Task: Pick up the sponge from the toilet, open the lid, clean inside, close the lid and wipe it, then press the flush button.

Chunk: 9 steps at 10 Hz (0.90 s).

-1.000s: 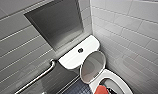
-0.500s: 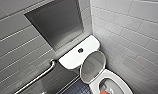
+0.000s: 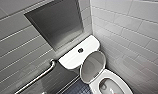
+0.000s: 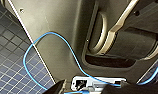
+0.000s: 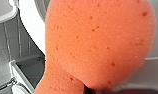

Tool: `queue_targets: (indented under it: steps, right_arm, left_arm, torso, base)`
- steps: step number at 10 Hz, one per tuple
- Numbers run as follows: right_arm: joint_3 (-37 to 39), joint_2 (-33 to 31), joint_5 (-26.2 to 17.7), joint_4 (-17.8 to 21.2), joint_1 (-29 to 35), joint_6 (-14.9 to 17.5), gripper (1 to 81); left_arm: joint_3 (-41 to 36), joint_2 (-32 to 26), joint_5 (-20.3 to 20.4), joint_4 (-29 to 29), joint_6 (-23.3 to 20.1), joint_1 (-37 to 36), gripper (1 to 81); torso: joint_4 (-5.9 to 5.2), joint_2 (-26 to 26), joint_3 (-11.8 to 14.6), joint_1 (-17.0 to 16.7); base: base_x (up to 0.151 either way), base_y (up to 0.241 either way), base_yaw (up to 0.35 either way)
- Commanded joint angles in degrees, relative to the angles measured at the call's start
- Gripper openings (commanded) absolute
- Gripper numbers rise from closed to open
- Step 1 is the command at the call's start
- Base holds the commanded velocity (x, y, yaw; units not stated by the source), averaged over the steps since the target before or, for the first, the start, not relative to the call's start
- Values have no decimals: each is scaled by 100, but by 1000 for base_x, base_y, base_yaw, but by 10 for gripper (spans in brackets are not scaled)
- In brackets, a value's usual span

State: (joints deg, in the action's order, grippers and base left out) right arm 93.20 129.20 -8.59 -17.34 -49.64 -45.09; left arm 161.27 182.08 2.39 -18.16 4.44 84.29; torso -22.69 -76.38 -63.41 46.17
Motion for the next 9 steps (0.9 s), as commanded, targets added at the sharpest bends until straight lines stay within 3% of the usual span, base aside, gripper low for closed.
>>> queue_targets:
  steps: [1,6,9]
  right_arm:
    - [-374,-374,-169,-24,72,-26,10]
    - [-935,-1103,-151,-24,-103,-26,10]
    - [-885,-763,-256,-155,-313,-17,10]
  left_arm:
    - [36,-66,-476,-21,-39,145,811]
    - [36,-66,-459,-21,-83,137,811]
    - [45,-84,-459,-3,-66,58,811]
  torso:
    - [0,0,0,0]
    - [0,0,0,0]
    - [0,0,0,0]
  base:
    - [0,0,0]
    - [0,0,0]
    - [0,0,0]
